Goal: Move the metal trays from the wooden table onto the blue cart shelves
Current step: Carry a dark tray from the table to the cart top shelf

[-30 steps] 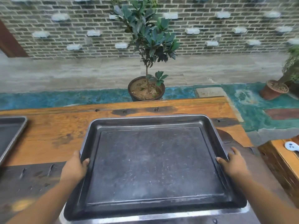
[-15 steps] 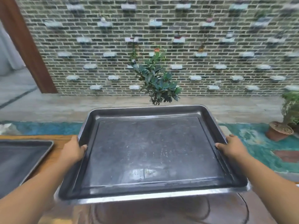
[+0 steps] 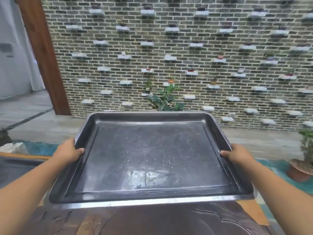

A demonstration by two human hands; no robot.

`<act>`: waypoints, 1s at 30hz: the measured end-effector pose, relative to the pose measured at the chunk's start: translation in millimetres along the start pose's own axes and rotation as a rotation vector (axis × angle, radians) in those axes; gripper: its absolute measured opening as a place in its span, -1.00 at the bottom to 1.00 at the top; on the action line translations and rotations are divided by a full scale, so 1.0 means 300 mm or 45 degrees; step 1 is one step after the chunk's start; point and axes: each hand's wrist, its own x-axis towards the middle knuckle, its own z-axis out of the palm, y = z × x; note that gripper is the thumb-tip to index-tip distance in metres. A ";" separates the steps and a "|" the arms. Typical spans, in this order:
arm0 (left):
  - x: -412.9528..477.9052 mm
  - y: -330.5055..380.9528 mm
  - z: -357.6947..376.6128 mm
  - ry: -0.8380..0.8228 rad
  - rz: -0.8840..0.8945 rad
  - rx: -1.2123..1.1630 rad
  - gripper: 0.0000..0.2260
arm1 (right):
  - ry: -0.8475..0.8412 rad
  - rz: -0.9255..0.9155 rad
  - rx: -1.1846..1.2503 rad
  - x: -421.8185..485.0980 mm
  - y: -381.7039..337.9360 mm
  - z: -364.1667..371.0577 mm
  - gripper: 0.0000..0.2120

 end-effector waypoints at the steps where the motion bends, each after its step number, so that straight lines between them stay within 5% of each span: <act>1: -0.011 -0.015 -0.002 0.008 -0.003 -0.008 -0.68 | -0.008 -0.011 -0.004 0.001 -0.004 0.006 -0.86; 13: -0.285 -0.424 -0.167 0.108 -0.291 0.123 -0.74 | -0.276 -0.189 0.033 -0.016 -0.190 0.354 -0.84; 30: -0.914 -1.293 -0.760 0.493 -0.827 0.131 -0.68 | -0.623 -0.681 0.035 -0.589 -1.049 0.966 -0.80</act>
